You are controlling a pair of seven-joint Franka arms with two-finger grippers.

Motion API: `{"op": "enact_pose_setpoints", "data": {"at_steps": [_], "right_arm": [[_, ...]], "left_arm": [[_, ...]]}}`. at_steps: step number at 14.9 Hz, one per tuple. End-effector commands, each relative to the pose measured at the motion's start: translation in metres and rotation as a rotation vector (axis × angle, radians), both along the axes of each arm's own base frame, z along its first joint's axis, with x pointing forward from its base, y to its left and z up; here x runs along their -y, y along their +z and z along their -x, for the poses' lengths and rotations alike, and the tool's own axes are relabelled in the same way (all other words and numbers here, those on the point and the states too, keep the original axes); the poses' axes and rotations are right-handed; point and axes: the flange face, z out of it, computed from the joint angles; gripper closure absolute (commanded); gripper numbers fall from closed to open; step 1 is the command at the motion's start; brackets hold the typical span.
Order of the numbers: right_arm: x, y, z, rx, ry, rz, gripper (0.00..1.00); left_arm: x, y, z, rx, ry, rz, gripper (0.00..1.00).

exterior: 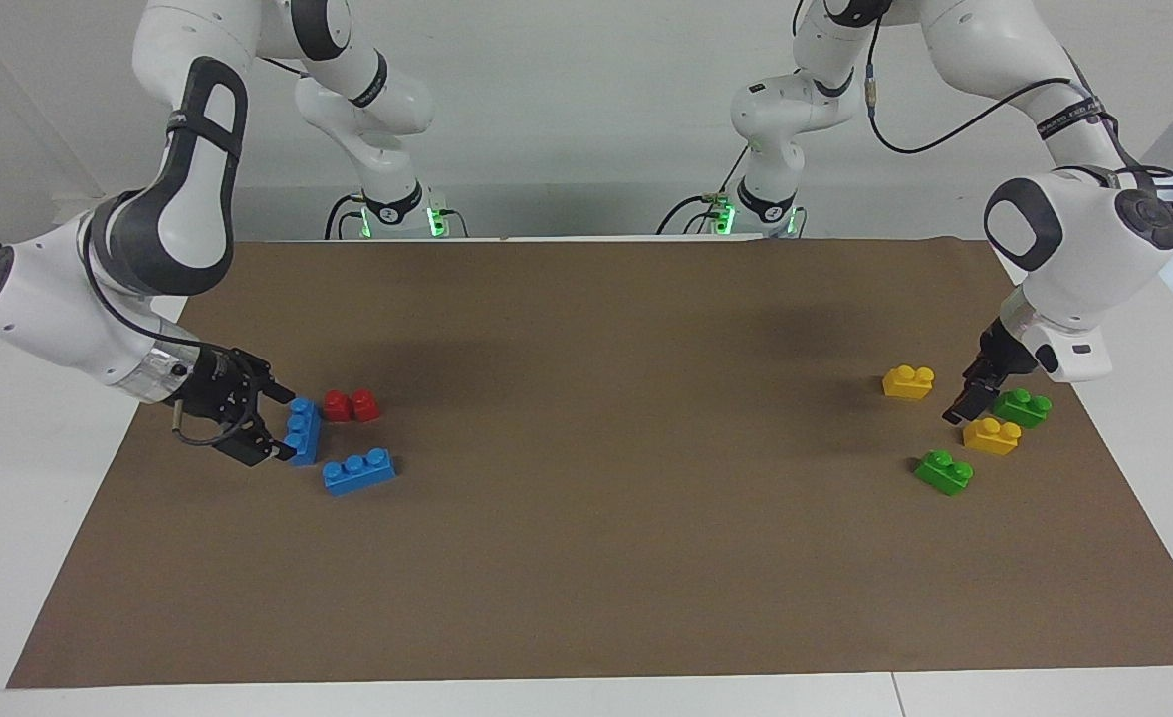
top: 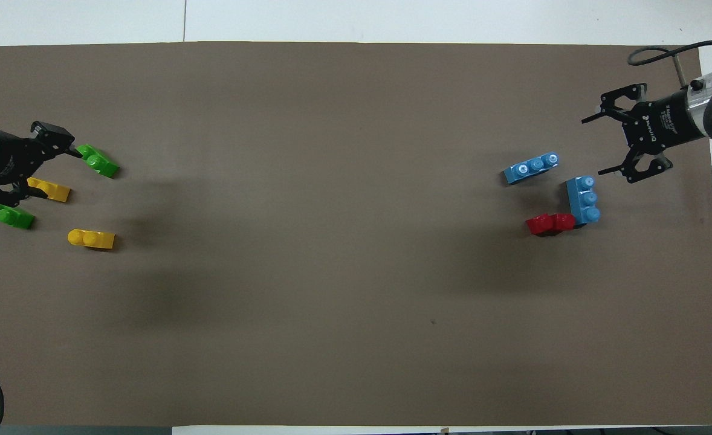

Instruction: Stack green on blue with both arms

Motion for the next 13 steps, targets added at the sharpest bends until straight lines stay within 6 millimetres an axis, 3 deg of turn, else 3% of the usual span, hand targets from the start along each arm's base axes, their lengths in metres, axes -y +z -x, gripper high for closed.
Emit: {"op": "enact_pose_setpoints", "data": {"at_steps": [1, 4, 6, 9, 13], "right_arm": [[0.0, -0.009, -0.008, -0.006, -0.031, -0.019, 0.0], [0.001, -0.025, -0.008, -0.032, -0.028, -0.023, 0.0], [-0.001, -0.037, -0.009, -0.049, -0.024, -0.026, 0.0], [-0.011, -0.062, 0.002, -0.103, 0.008, -0.036, 0.0], [-0.012, -0.069, 0.013, -0.15, 0.038, -0.043, 0.0]], "left_arm": [[-0.002, -0.015, -0.028, -0.008, 0.011, 0.008, 0.0], [-0.011, -0.038, -0.033, -0.032, -0.003, -0.034, 0.0], [-0.017, -0.034, -0.036, -0.013, -0.002, -0.049, 0.0], [-0.022, -0.047, -0.043, 0.014, 0.0, -0.059, 0.0], [-0.028, -0.059, -0.06, 0.033, 0.014, -0.047, 0.0]]}}
